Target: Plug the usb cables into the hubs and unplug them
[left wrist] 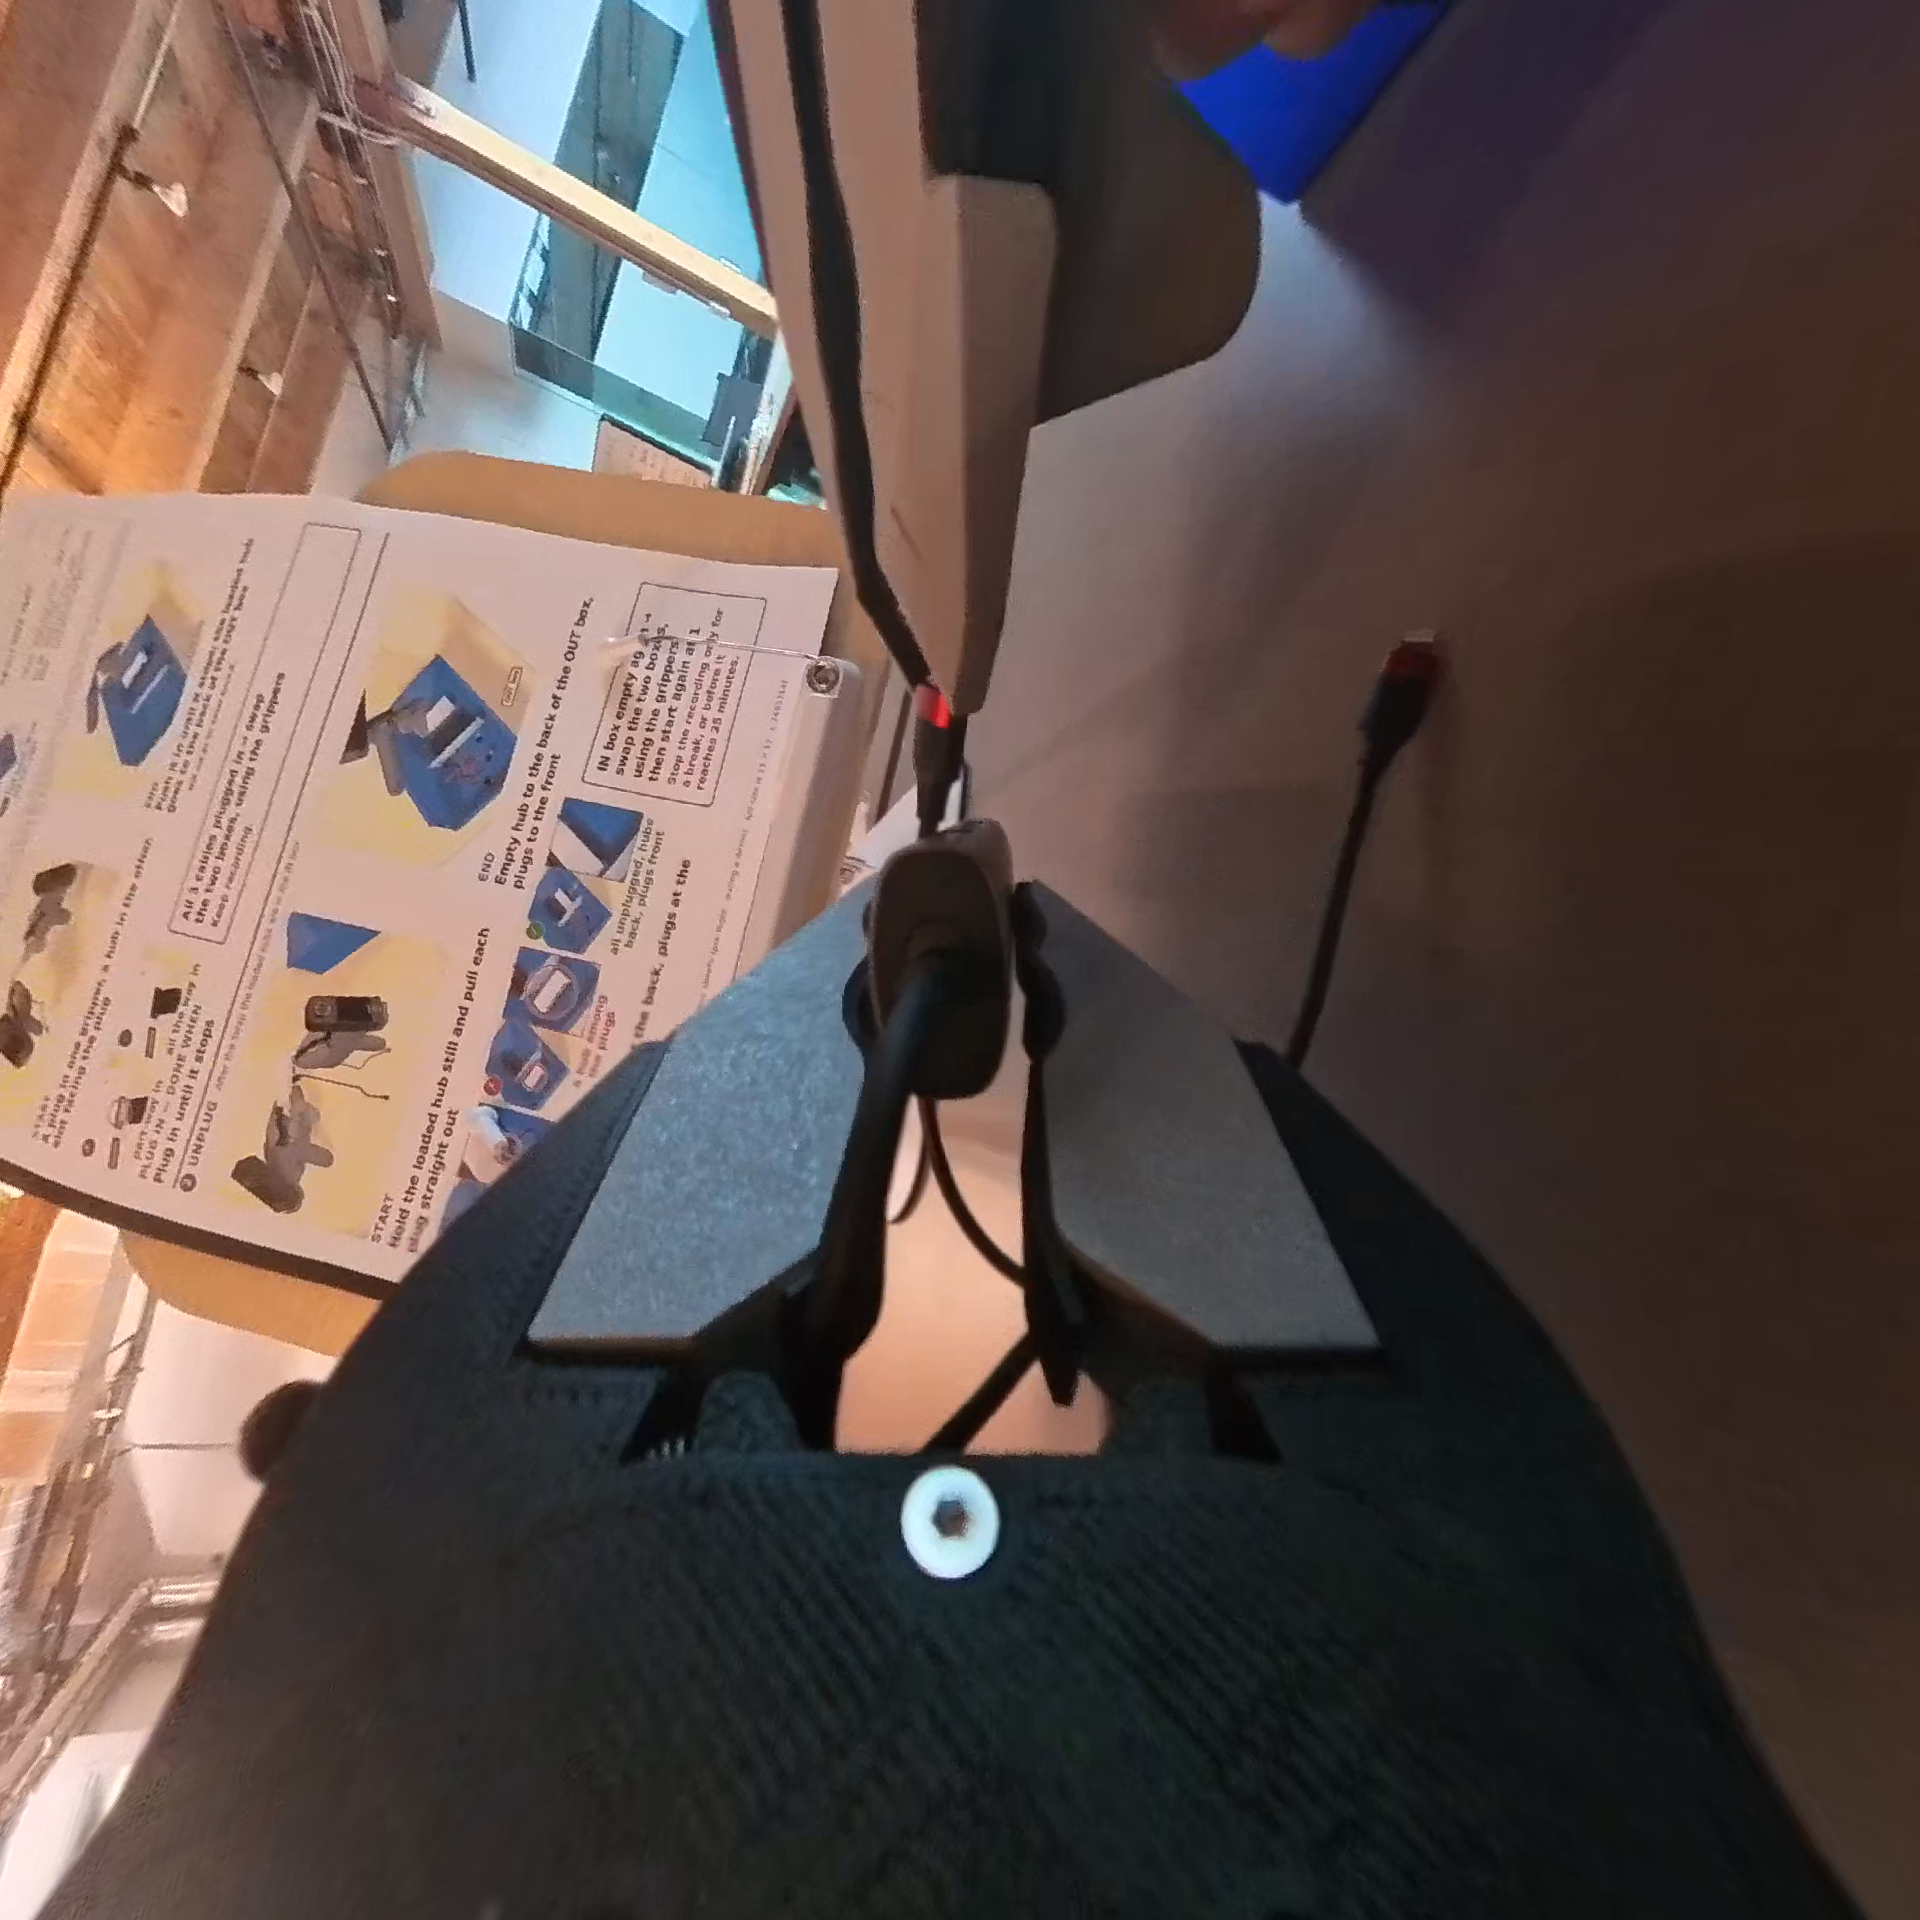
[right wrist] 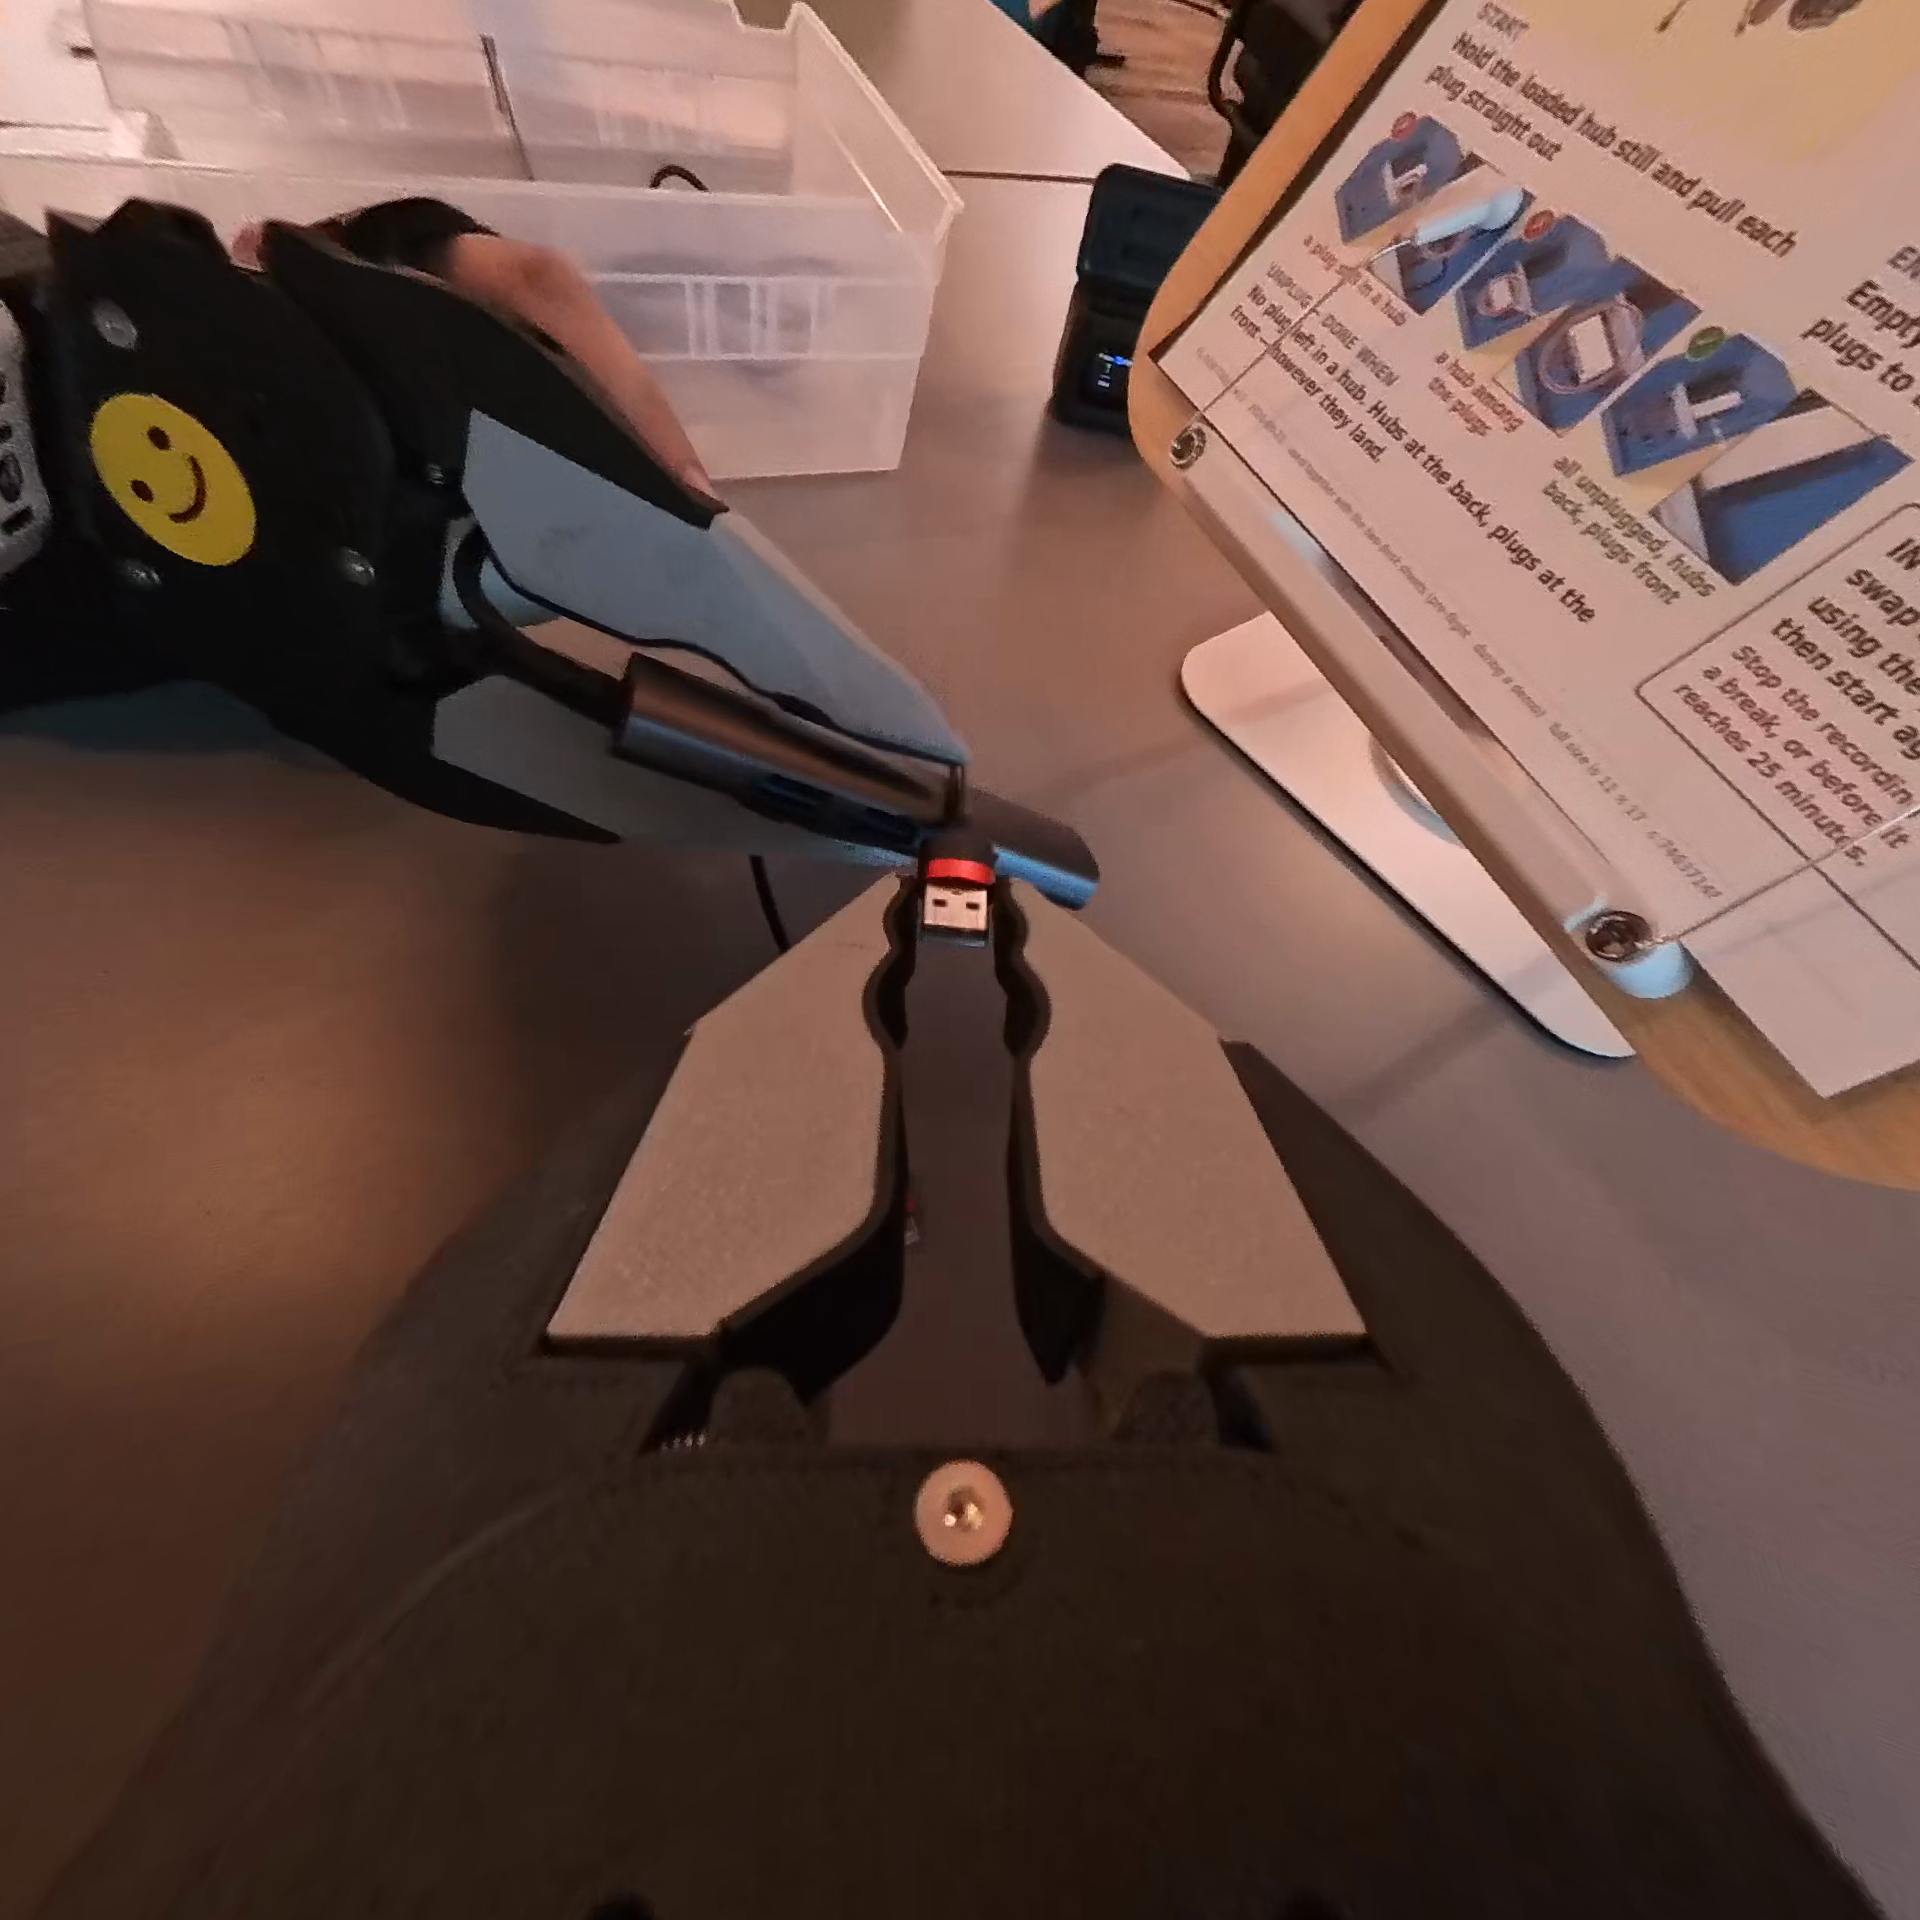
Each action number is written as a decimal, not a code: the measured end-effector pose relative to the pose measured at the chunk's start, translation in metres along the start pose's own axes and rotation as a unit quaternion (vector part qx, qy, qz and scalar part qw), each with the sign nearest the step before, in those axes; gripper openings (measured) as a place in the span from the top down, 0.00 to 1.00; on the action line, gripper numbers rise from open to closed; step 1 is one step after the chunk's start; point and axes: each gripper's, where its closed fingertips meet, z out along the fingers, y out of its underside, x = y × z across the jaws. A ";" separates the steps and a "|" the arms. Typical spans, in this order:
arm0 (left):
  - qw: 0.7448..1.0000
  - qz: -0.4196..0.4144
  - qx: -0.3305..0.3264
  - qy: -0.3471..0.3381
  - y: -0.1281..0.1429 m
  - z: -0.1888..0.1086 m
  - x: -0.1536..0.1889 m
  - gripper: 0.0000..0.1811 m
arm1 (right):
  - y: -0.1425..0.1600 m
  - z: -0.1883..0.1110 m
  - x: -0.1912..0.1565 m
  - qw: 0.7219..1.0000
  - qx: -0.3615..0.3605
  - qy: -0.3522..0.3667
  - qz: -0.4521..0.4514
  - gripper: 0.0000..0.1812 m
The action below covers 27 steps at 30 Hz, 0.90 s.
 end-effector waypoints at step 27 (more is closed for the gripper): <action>0.994 -0.106 0.033 -0.004 -0.004 -0.007 -0.022 0.90 | -0.035 -0.018 -0.010 0.990 0.125 -0.059 0.037 0.81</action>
